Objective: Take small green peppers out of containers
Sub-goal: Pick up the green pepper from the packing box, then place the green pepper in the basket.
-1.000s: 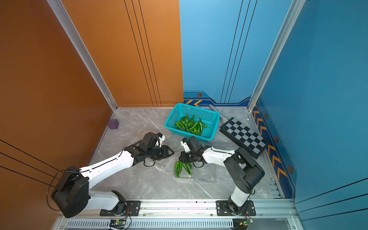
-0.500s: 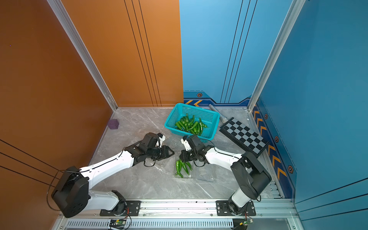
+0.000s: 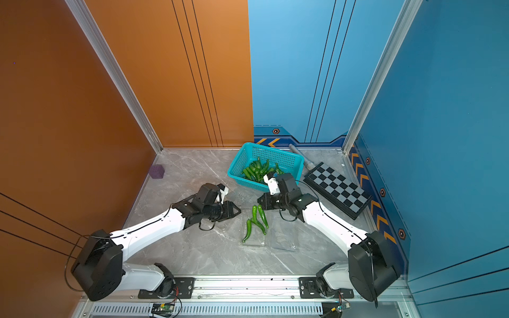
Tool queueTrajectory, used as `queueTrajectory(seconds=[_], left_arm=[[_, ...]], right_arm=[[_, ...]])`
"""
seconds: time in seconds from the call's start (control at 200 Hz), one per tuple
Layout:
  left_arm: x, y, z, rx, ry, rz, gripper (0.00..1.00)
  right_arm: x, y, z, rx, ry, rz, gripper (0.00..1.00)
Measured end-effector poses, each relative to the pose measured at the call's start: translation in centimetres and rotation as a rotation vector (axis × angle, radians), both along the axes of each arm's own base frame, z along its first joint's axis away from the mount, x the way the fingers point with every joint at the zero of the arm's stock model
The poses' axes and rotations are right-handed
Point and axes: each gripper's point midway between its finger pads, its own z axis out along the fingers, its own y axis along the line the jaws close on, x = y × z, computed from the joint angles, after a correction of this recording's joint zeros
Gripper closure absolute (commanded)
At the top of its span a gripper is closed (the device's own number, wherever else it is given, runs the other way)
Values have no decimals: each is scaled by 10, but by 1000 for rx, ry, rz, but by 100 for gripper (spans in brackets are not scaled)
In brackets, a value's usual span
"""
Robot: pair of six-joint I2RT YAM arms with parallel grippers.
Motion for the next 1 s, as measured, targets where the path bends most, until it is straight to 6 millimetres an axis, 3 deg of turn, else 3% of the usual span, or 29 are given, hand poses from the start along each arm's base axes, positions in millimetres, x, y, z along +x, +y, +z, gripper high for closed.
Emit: queueTrajectory(seconds=[0.095, 0.2, 0.295, 0.395, 0.515, 0.596, 0.626, 0.671, 0.811, 0.916, 1.001], left_arm=[[0, 0, 0, 0, 0, 0, 52], [2, -1, 3, -3, -4, 1, 52], [2, -1, 4, -4, -6, 0, 52], [2, -1, 5, -7, -10, 1, 51], [1, -1, 10, -13, -19, 0, 50], [1, 0, 11, -15, -21, 0, 50], [1, 0, 11, -16, -22, 0, 50], [1, 0, 12, -16, -24, 0, 50], [1, 0, 15, -21, -30, 0, 50], [1, 0, 17, -25, -36, 1, 50], [1, 0, 20, -29, -41, 1, 50]], right_arm=[[34, -17, 35, 32, -66, -66, 94], [87, -35, 76, 66, -146, -143, 94], [135, -43, 91, 81, -188, -188, 94], [178, -44, 81, 77, -182, -212, 93], [226, -41, 43, 62, -132, -227, 88], [252, -41, 13, 50, -93, -237, 80], [261, -41, 2, 46, -80, -241, 73], [268, -43, -14, 41, -55, -250, 61], [268, -50, -42, 9, 15, -260, 57], [261, -53, -30, -1, -3, -256, 57], [230, -57, -16, -23, -1, -243, 57]])
